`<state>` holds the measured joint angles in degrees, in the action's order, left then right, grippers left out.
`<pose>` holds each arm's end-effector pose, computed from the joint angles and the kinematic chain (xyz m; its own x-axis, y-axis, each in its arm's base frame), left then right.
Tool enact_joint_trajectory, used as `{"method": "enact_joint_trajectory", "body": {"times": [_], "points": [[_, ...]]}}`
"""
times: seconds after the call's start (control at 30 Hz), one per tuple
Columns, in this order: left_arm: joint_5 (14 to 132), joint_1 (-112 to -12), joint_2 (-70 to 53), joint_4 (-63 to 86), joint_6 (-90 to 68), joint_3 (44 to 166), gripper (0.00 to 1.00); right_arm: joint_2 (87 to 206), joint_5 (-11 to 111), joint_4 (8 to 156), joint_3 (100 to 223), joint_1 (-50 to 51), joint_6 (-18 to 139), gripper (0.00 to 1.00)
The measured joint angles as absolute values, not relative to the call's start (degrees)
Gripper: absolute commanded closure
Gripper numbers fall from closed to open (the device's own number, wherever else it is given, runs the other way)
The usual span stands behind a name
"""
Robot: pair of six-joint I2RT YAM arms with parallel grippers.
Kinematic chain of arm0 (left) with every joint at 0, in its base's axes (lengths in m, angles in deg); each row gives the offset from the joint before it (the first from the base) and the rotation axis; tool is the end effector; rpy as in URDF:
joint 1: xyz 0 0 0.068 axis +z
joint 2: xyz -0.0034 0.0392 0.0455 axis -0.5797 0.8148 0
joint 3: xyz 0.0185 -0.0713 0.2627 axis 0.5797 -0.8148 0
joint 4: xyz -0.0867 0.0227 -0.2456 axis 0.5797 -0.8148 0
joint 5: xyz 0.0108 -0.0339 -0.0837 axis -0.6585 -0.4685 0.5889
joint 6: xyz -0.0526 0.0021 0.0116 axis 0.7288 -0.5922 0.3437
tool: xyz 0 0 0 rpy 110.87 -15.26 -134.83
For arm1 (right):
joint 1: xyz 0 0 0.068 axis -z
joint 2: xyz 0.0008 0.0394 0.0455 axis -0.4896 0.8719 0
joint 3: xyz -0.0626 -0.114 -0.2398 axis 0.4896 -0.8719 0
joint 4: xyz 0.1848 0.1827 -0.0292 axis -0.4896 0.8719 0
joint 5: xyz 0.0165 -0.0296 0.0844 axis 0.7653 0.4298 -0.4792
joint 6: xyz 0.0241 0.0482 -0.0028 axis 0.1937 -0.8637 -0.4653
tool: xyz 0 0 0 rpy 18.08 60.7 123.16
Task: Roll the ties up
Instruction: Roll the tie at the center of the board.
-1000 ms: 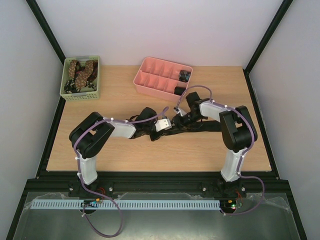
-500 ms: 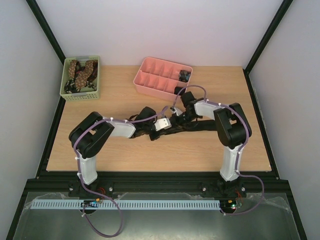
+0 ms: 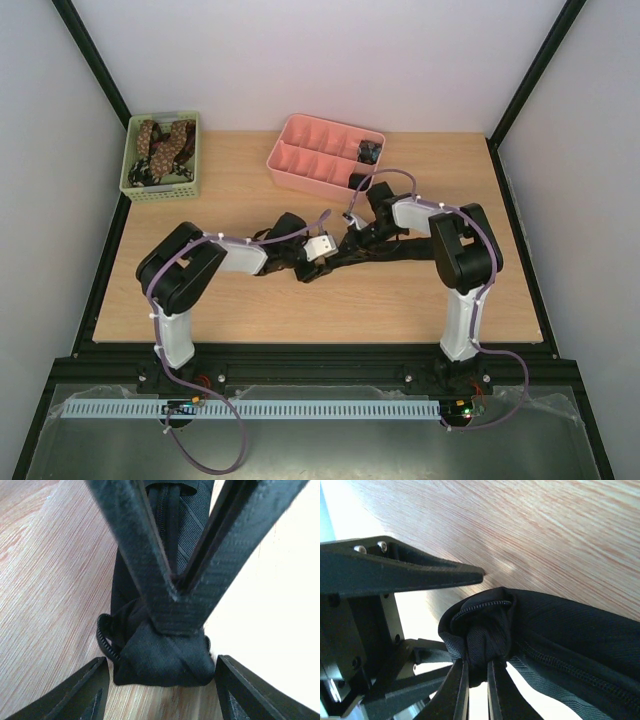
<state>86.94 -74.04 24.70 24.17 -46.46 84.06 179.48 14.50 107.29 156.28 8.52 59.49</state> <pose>0.2782 -0.2394 0.1162 -0.1612 0.6090 -0.7766 0.9407 0.3327 0.0657 0.3490 0.1589 0.1354 -0.9303 -0.2505 -0.2680 -0.3669 0.6300 0.6845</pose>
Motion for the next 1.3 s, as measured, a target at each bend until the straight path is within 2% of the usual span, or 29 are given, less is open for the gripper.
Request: {"method": "enact_joint_trajectory", "body": {"times": [0.17, 0.43, 1.3], "points": [[90.46, -72.71, 24.70, 26.18, -46.99, 82.80, 0.31, 181.49, 10.09, 109.04, 156.60, 11.21, 61.96, 0.99], [94.28, -72.42, 25.88, 28.92, -48.06, 82.58, 0.30, 186.43, 5.41, 115.38, 161.02, 14.95, 65.67, 0.99], [93.85, -74.46, 32.83, 29.51, -50.70, 91.69, 0.26, 190.88, 7.95, 123.27, 164.19, 19.21, 67.16, 0.99]]}}
